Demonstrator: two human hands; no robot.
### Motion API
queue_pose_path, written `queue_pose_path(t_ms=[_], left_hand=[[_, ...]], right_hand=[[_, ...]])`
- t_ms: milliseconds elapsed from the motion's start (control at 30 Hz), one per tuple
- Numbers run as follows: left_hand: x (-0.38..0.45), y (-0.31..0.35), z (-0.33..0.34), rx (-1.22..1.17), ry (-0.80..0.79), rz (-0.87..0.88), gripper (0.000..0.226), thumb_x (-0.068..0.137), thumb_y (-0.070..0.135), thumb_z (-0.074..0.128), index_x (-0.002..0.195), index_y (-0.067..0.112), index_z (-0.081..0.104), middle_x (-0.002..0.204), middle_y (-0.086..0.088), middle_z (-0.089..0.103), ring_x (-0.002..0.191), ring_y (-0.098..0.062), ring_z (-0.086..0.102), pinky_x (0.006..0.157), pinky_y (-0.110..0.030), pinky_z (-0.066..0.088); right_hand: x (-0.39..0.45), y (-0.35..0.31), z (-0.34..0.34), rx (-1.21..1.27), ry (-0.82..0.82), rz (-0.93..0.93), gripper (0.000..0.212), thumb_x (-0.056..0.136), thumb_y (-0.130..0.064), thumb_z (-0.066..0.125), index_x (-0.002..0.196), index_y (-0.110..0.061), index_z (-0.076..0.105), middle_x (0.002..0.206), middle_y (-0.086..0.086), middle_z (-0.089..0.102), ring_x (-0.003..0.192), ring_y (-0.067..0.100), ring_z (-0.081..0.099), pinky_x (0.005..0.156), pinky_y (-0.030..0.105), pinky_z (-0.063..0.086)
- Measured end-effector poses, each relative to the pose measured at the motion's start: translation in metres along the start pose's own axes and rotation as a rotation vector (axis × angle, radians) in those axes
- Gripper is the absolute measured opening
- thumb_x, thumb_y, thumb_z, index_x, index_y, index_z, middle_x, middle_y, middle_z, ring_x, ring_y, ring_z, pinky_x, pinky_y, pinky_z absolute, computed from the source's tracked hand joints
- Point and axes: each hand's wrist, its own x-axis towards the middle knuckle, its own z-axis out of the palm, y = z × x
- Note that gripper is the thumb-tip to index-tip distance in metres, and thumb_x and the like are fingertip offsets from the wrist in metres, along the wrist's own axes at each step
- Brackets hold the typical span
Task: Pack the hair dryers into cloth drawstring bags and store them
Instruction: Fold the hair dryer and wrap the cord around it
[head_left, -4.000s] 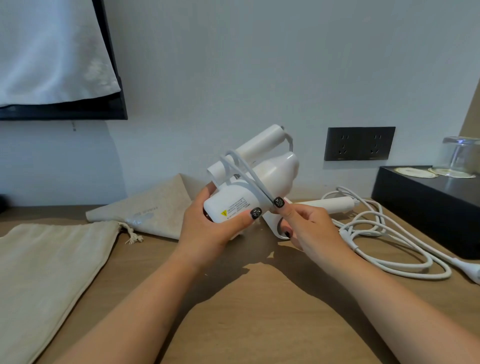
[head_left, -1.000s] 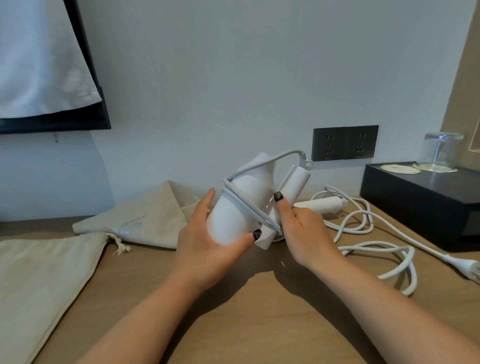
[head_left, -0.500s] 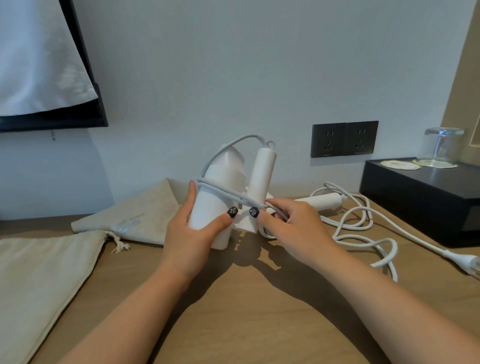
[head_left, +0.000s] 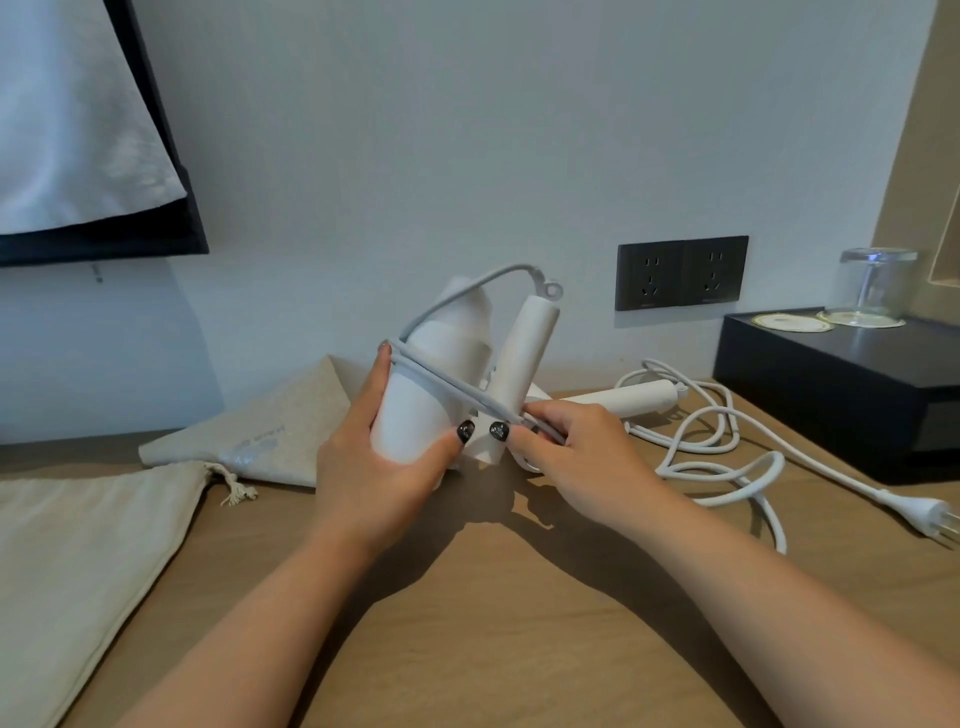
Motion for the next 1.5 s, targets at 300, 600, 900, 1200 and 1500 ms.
queue_pose_path(t_ms=[300,600,900,1200,1500], left_hand=[[-0.006,-0.010,-0.002,0.186,0.020,0.126,0.096,0.068,0.052,0.078,0.147,0.039,0.025,0.141,0.006,0.049,0.118,-0.020,0.053,0.093,-0.044,0.050],[-0.001,-0.017,0.003,0.243,0.122,0.206,0.086,0.067,0.050,0.077,0.140,0.030,0.038,0.132,0.007,0.055,0.115,-0.020,0.056,0.087,-0.042,0.052],[-0.002,-0.010,0.004,0.291,0.162,0.302,0.088,0.068,0.042,0.082,0.143,0.022,0.038,0.130,-0.001,0.055,0.114,-0.024,0.055,0.084,-0.045,0.053],[0.001,-0.006,0.008,0.526,0.214,0.723,0.067,0.081,0.030,0.072,0.137,0.008,0.044,0.124,-0.015,0.058,0.108,-0.030,0.053,0.083,-0.040,0.047],[-0.010,-0.004,0.015,0.388,0.099,0.723,0.073,0.077,0.030,0.074,0.137,0.010,0.038,0.133,-0.008,0.049,0.117,-0.025,0.049,0.098,-0.034,0.042]], right_hand=[[0.000,0.004,0.015,0.015,-0.013,0.120,0.027,0.083,-0.051,0.062,0.100,-0.032,0.065,0.088,0.003,0.068,0.082,0.021,0.065,0.078,0.046,0.057],[0.006,0.001,0.019,-0.030,0.025,0.104,0.016,0.089,-0.040,0.059,0.098,-0.028,0.064,0.081,-0.002,0.067,0.072,0.017,0.064,0.069,0.038,0.058],[-0.006,-0.037,0.027,0.461,0.215,0.338,0.054,0.071,-0.067,0.049,0.064,-0.014,0.055,0.061,0.003,0.051,0.067,0.024,0.045,0.068,0.041,0.036],[-0.017,-0.042,0.035,0.625,0.049,0.213,0.054,0.058,-0.077,0.058,0.097,-0.041,0.053,0.097,-0.027,0.056,0.102,0.002,0.056,0.091,0.020,0.042],[-0.019,-0.019,0.040,0.663,0.210,0.133,0.048,0.061,-0.064,0.071,0.102,-0.040,0.064,0.107,-0.019,0.067,0.104,0.000,0.061,0.090,0.024,0.047]])
